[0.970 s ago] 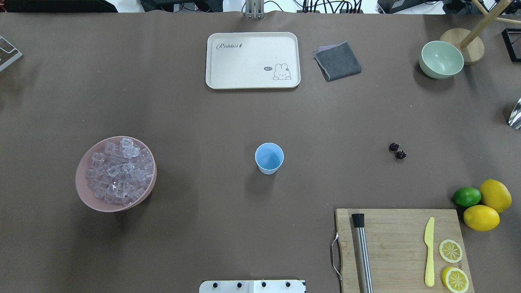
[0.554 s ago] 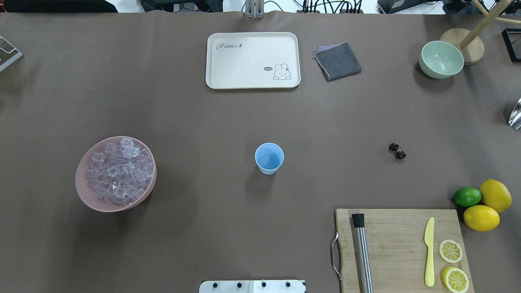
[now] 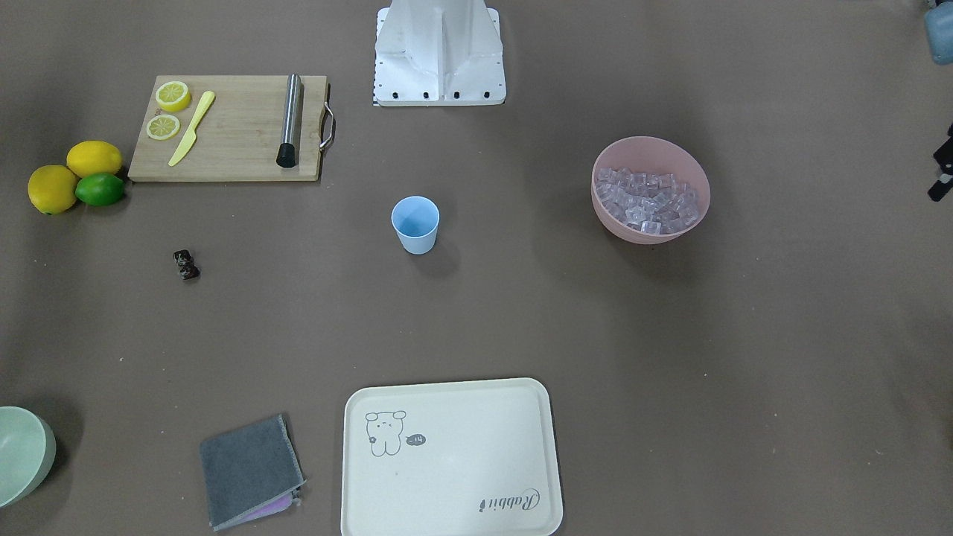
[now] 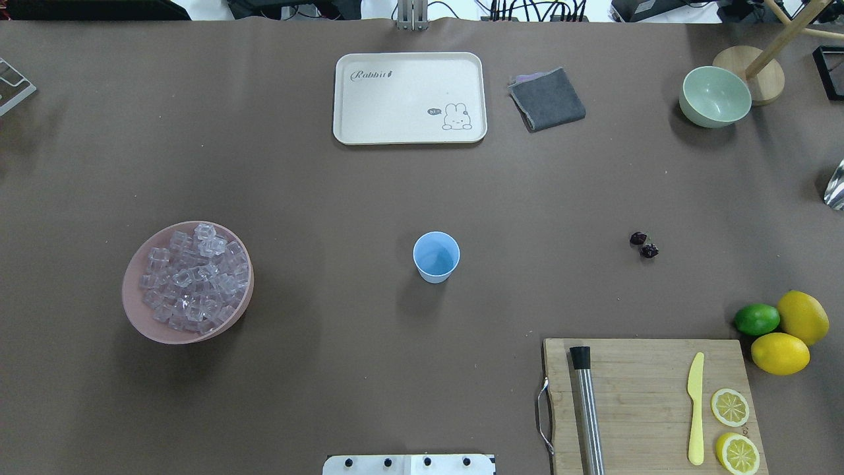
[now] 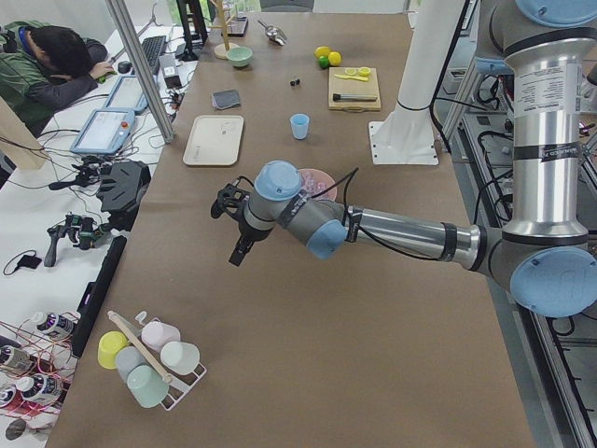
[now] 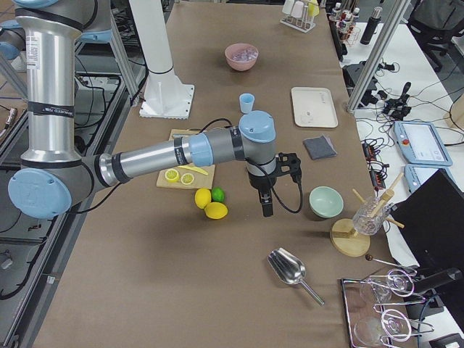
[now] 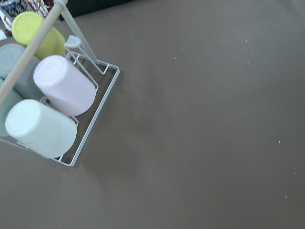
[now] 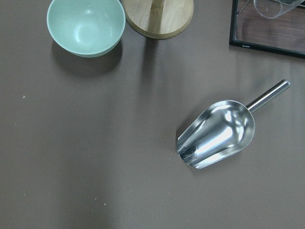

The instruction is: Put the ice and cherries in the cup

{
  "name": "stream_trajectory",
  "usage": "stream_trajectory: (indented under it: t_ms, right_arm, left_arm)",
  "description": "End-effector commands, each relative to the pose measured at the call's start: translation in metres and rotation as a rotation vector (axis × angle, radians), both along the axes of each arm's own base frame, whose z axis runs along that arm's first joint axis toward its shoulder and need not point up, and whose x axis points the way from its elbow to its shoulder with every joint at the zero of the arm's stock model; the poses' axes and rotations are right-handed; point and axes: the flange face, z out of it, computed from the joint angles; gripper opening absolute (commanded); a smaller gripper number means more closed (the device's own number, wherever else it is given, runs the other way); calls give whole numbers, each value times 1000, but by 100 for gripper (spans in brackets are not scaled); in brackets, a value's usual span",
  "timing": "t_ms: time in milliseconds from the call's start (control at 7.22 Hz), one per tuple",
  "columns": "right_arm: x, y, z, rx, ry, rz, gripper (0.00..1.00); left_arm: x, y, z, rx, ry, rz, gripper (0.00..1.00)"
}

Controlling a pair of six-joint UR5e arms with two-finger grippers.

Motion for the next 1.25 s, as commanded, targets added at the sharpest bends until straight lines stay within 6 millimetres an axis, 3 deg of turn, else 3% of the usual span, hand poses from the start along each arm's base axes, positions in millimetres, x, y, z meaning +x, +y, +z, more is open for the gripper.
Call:
stream_trajectory:
  t_ms: [0,139,416,554,693,831,970,1108]
  right_arm:
    - [-4,0,-3,0,-31,-12,100]
    - [-5,0,-3,1,-32,-14,100]
    - [-4,1,-1,-1,-32,-15,100]
    - [-4,2,-1,-2,-32,-15,100]
    - [-4,3,1,-5,-31,-15,100]
    - [-4,4,1,-7,-31,-15,100]
    - [-4,4,2,-8,-31,-15,100]
    - [-4,4,2,-10,-31,-15,100]
  left_arm:
    - [85,11,-37,-71,156,3,99]
    - [115,19,-49,-96,160,-14,99]
    - [197,46,-92,-176,196,-63,98]
    - [223,59,-116,-187,185,-70,99]
    - [262,73,-154,-208,143,-92,99]
    - [297,73,-190,-203,104,-92,99]
    - [330,88,-190,-164,58,-101,98]
    - [349,99,-185,-102,13,-131,98]
